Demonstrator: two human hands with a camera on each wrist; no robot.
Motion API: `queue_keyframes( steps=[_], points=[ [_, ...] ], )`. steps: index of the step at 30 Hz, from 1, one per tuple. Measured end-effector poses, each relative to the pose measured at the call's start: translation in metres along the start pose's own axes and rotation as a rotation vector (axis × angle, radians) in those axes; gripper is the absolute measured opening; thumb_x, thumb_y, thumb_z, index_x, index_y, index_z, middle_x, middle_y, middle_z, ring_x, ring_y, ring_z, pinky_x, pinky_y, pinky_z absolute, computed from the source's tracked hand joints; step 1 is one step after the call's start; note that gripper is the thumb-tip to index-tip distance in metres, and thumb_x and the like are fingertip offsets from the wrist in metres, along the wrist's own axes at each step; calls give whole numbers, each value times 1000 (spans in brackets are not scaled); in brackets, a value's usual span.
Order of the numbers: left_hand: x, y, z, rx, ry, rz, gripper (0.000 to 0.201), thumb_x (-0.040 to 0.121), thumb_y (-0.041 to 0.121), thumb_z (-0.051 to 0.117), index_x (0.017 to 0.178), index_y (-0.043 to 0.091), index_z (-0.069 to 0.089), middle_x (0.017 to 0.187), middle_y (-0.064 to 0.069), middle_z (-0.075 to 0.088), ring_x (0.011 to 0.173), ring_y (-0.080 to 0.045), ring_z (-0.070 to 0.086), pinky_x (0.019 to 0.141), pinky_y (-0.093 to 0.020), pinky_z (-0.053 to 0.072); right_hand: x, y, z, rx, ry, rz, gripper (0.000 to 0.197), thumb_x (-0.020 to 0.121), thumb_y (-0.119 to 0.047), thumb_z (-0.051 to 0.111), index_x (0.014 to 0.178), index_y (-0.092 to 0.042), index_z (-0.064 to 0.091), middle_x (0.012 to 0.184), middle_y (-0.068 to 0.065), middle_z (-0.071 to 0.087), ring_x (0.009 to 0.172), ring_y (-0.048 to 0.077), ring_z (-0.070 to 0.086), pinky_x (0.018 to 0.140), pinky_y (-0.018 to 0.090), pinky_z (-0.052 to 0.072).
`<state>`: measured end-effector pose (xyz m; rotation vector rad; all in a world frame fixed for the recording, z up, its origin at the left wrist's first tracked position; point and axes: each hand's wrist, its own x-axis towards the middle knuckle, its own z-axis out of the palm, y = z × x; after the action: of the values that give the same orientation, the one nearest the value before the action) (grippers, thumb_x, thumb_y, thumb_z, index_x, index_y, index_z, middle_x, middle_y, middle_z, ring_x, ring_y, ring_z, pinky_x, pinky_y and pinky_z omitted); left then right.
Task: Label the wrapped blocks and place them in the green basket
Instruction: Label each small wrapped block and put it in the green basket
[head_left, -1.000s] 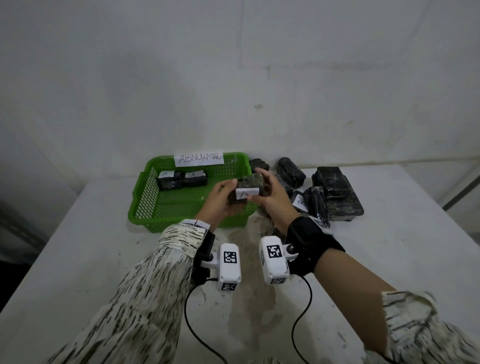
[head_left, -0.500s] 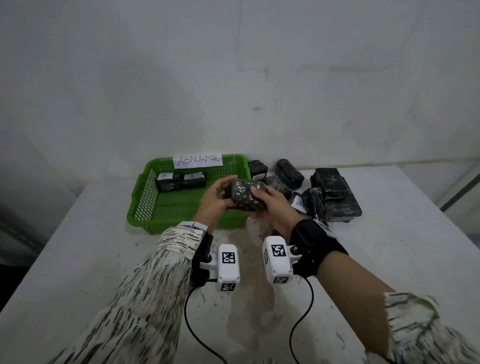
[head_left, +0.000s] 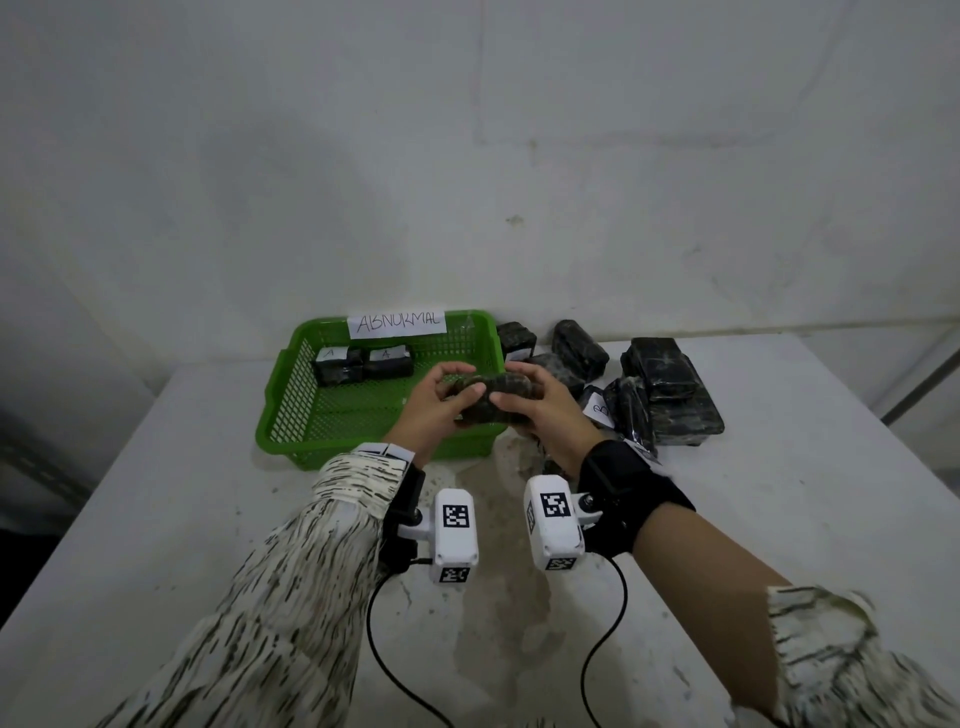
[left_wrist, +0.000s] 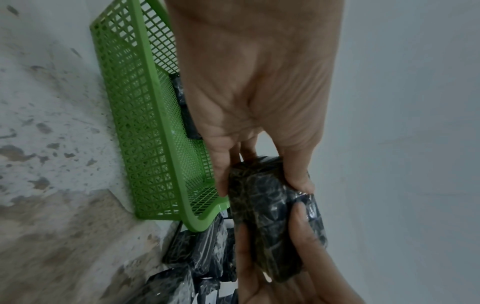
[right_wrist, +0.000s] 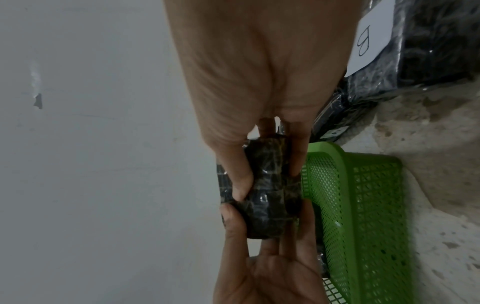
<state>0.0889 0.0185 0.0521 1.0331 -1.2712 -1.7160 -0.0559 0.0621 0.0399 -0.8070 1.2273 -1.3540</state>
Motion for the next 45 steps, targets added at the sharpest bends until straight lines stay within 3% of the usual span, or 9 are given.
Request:
queue_keyframes(
  steps=[6,13,16,20,25,30,36,41,45],
  points=[
    [-2,1,3,-110,-5,-134,39,92,28,52,126,14,39,129,-16,50,107,-33,56,73,-40,59,0,-1,-6,-75,-25,-122,57,76,12,69,123,-16,52,119,12,57,104,20,57,65,13,51],
    [1,2,1,29,88,-63,41,89,7,58,128,13,46,128,-17,53,101,-30,59,70,-31,57,-1,3,-7,-124,-147,-49,44,74,-2,77,106,-26,57,123,11,56,109,24,60,89,31,52],
    [3,1,-4,113,133,4,44,87,8,60,127,19,47,119,-12,57,95,-24,60,71,-28,50,-4,3,-8,-74,-150,51,28,83,-5,69,102,-17,52,100,6,63,79,12,63,73,29,48],
    [1,1,-3,121,30,-16,39,86,8,62,121,20,51,116,-13,60,95,-24,62,86,-37,52,-4,4,-5,-154,-155,102,50,83,-2,67,127,-12,47,103,11,62,78,15,62,59,22,46],
    [0,-1,7,44,23,-85,28,89,7,57,113,18,50,122,-18,55,103,-29,56,78,-34,52,-1,8,2,-90,-134,87,54,79,8,66,130,0,51,108,14,66,90,23,65,76,28,52],
    [1,-1,6,-17,25,-84,19,92,4,50,100,21,52,105,-11,59,89,-21,59,69,-34,50,-4,7,3,-87,-75,109,47,83,7,63,128,0,52,93,6,65,75,16,61,59,22,47],
    [1,-1,2,195,40,-34,23,92,5,52,114,11,54,119,-19,58,108,-33,57,97,-47,47,-9,7,6,-218,-72,137,38,91,-20,62,126,-15,49,97,0,64,81,10,61,63,24,45],
    [0,3,5,158,1,-45,29,93,4,49,120,9,54,115,-15,56,101,-26,56,84,-33,50,-6,5,11,-221,-22,95,32,92,-22,60,120,-11,49,93,1,62,75,9,60,49,17,46],
    [-3,5,6,119,15,-58,32,91,7,53,122,17,50,123,-17,54,104,-27,56,87,-40,51,-4,1,12,-123,9,122,24,94,-19,58,114,-11,46,95,3,60,78,12,60,51,21,48]
  ],
)
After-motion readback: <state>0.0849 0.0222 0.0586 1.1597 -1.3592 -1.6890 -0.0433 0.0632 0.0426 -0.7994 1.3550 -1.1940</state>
